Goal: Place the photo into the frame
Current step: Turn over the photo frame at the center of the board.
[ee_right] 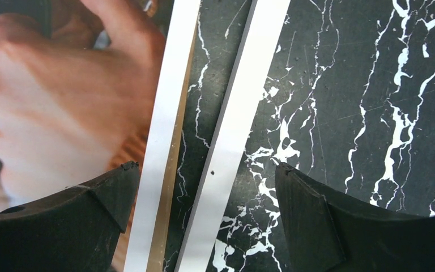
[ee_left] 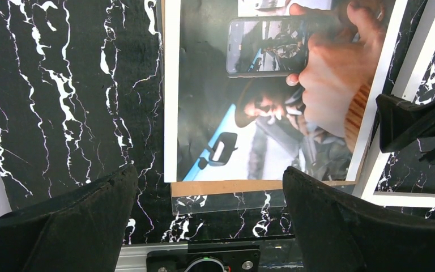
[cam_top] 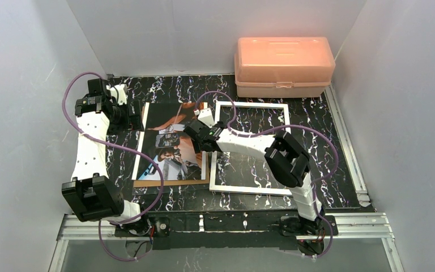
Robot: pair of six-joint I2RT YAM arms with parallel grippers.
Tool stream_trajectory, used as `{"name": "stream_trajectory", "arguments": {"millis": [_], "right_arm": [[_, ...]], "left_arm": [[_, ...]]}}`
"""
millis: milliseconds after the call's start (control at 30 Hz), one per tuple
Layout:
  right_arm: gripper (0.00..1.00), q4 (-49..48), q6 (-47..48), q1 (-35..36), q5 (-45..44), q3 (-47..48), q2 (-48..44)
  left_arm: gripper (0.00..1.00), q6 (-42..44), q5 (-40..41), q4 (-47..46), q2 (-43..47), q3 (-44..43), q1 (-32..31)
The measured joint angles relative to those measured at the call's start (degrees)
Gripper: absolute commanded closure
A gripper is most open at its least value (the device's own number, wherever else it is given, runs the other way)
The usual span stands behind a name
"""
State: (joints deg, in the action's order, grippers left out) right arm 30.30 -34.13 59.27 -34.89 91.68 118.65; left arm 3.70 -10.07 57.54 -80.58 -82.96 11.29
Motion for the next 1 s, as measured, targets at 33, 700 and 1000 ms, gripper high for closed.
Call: {"name": "stream_trajectory", "arguments": {"millis": [33,700,1000], "right_arm": [[0.07,0.3,-0.1,0.0,-0.3,0.4,0.6],[0.49,-2.3,-2.2,-2.2,-0.9,-0.6,4.1],[0.73,-6.6,-4.0,-2.6,-0.5,-4.4,2.8]], "left_arm": [[0.02,0.2,0.0,0.0,0.0,0.0,0.0],[0.02,3.3,-4.0,0.6,-0.3,0.1,0.0],[0.02,3.3,-4.6,1.6,-0.3,0.1,0.0]]}}
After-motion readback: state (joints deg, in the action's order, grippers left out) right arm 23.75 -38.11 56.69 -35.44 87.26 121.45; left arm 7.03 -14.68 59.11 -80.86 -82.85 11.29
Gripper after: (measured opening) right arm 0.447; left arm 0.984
